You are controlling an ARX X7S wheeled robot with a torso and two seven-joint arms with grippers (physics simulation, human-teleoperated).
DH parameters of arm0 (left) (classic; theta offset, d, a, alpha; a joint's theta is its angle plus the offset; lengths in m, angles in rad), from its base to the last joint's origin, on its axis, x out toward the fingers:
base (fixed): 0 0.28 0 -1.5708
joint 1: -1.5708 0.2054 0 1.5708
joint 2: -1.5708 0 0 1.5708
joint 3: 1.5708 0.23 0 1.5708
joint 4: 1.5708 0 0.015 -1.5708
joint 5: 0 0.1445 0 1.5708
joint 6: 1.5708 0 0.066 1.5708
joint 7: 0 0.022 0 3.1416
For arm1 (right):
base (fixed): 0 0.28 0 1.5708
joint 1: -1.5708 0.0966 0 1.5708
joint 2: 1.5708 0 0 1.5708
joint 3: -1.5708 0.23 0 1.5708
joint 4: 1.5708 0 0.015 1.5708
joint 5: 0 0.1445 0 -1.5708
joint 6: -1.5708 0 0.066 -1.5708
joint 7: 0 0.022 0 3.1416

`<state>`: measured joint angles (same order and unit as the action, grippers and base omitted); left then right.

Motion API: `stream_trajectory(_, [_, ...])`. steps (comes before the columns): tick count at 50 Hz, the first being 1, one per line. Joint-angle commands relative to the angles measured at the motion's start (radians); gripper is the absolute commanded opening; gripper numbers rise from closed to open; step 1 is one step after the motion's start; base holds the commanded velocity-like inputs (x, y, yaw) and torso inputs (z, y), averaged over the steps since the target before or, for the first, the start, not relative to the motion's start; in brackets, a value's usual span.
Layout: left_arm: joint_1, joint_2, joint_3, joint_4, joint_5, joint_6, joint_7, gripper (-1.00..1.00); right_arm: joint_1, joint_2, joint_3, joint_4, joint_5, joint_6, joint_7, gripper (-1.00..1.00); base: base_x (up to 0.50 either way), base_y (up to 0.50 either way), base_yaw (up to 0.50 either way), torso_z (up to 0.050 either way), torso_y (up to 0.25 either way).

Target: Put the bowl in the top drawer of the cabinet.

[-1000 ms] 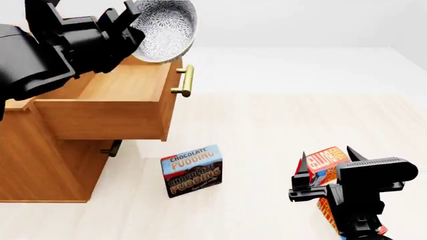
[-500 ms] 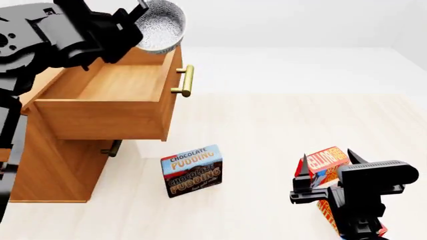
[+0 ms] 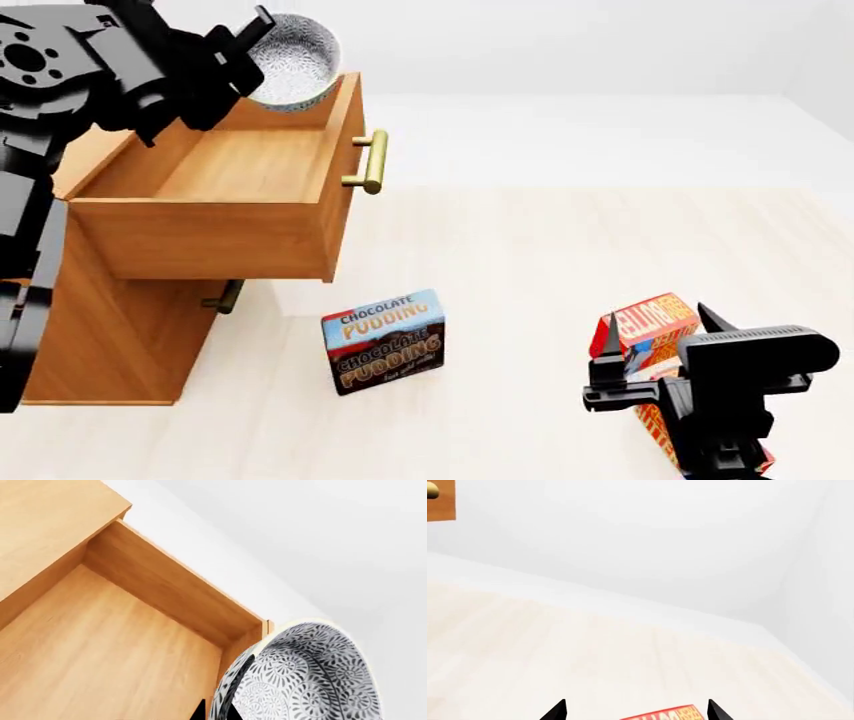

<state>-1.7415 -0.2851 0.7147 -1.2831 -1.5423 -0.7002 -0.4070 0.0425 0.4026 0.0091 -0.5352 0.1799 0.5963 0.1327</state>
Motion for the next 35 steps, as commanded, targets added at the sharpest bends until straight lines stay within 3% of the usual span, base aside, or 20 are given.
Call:
stream_trajectory(1, [0.015,0.009,-0.047,-0.025,0.022,0.031,-0.033,-1.00,-0.002,0.002,0.000,0.003,0.003,-0.003,0.002,1.00,0.00,0.00,0.00,0.000,0.000])
stream_trajectory(12, [0.054,0.016,-0.137,-0.026,0.090,0.054,-0.118,-1.00,-0.007,-0.001,0.006,0.034,0.007,-0.027,0.001,1.00,0.00,0.00,0.00,0.000,0.001])
stream_trajectory(20, [0.065,0.021,-0.278,-0.026,0.213,0.048,-0.154,-1.00,-0.013,0.000,0.009,0.040,0.010,-0.035,0.002,1.00,0.00,0.00,0.00,0.000,0.000])
stream_trajectory(27, [0.077,0.035,-0.491,-0.026,0.416,0.016,-0.176,-1.00,-0.013,0.000,0.006,0.043,0.010,-0.039,0.004,1.00,0.00,0.00,0.00,0.000,0.000])
stream_trajectory(35, [0.081,0.058,-0.833,-0.025,0.774,-0.021,-0.165,-1.00,-0.014,-0.001,0.004,0.051,0.011,-0.045,0.006,1.00,0.00,0.00,0.00,0.000,0.001])
